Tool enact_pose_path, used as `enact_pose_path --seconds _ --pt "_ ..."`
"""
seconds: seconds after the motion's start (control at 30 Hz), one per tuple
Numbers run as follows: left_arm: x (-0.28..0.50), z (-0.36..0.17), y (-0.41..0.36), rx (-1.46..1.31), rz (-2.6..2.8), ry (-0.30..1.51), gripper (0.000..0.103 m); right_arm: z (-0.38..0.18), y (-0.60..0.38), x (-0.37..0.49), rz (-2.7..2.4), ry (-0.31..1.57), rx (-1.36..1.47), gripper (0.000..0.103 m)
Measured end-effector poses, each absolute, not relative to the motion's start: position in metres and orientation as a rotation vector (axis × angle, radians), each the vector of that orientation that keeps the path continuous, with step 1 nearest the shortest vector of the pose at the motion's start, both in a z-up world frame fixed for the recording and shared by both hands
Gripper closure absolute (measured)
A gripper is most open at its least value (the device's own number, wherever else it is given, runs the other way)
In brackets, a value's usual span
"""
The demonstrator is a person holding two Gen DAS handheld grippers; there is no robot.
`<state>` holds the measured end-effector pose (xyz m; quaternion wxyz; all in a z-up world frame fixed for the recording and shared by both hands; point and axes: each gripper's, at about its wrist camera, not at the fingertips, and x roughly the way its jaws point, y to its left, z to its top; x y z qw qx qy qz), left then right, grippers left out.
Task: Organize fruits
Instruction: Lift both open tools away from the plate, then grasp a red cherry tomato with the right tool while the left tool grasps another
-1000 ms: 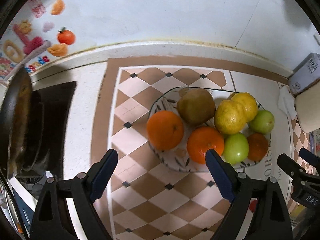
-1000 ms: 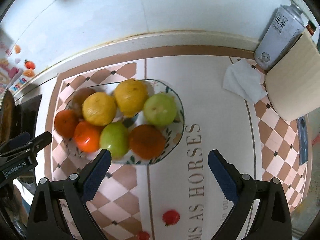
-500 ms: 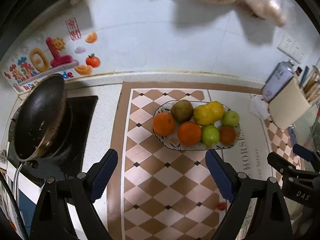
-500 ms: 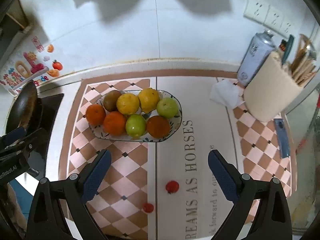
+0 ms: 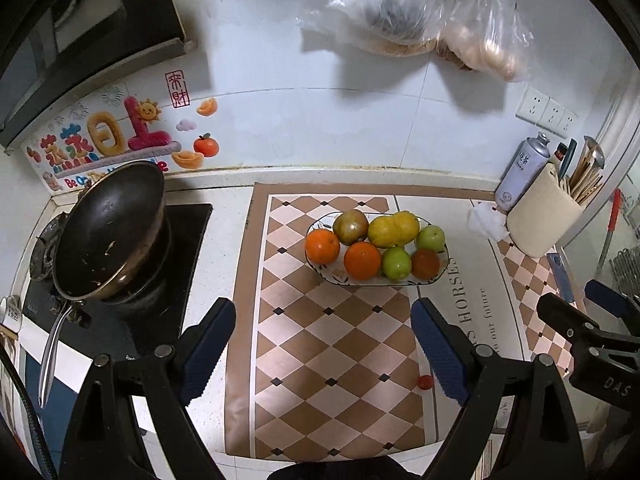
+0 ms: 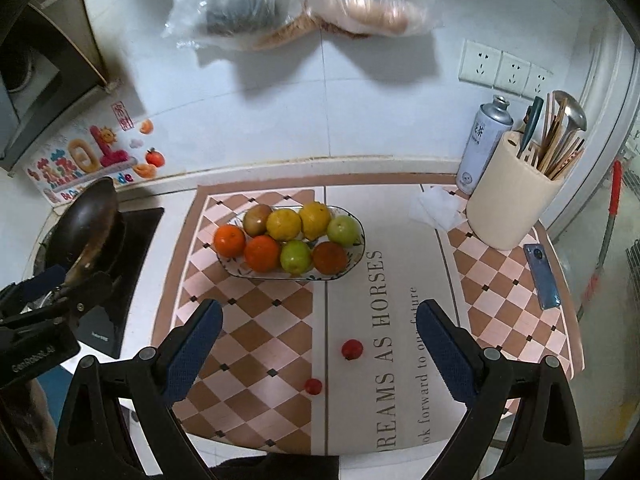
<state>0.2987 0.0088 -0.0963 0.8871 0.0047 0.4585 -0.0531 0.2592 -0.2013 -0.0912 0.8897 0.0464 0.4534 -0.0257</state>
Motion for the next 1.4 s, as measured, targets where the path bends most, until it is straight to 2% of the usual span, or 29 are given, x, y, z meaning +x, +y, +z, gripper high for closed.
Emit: enact_pose_path --seconds 0.53,0.57,0.6,0.8,0.93,1.0,1.07,1.17,1.33,1.4 --pt "0.295 -0.091 0.004 0.030 -0.093 0.936 0.013 -0.095 -0.206 0.259 -0.036 0.935 0.180 0.004" --pt "0.299 -0.094 0.003 0.032 -0.096 0.944 0.010 -0.098 -0.209 0.261 -0.036 0.943 0.190 0.004" --pt "0.302 -0.097 0.001 0.034 -0.098 0.955 0.000 -0.102 -0.213 0.263 -0.037 0.951 0.202 0.004" --pt "0.325 -0.135 -0.023 0.140 -0.048 0.994 0.000 -0.162 -0.250 0.286 -0.063 1.061 0.288 0.004" --pt "0.339 -0.180 -0.045 0.226 -0.025 1.061 0.000 -0.233 -0.276 0.303 -0.082 1.177 0.348 0.005" --pt "0.344 -0.203 -0.055 0.257 -0.030 1.104 0.000 -0.271 -0.284 0.311 -0.079 1.229 0.378 0.015" --pt "0.348 -0.231 -0.066 0.287 -0.041 1.159 0.000 -0.300 -0.287 0.316 -0.075 1.270 0.390 0.032" --pt "0.351 -0.268 -0.076 0.305 -0.055 1.253 0.000 -0.339 -0.286 0.321 -0.052 1.299 0.396 0.047" --pt "0.347 -0.304 -0.086 0.258 -0.116 1.366 0.000 -0.368 -0.277 0.324 -0.019 1.301 0.374 0.069" --pt "0.344 -0.309 -0.092 0.238 -0.156 1.390 0.000 -0.366 -0.278 0.320 -0.022 1.279 0.369 0.069"
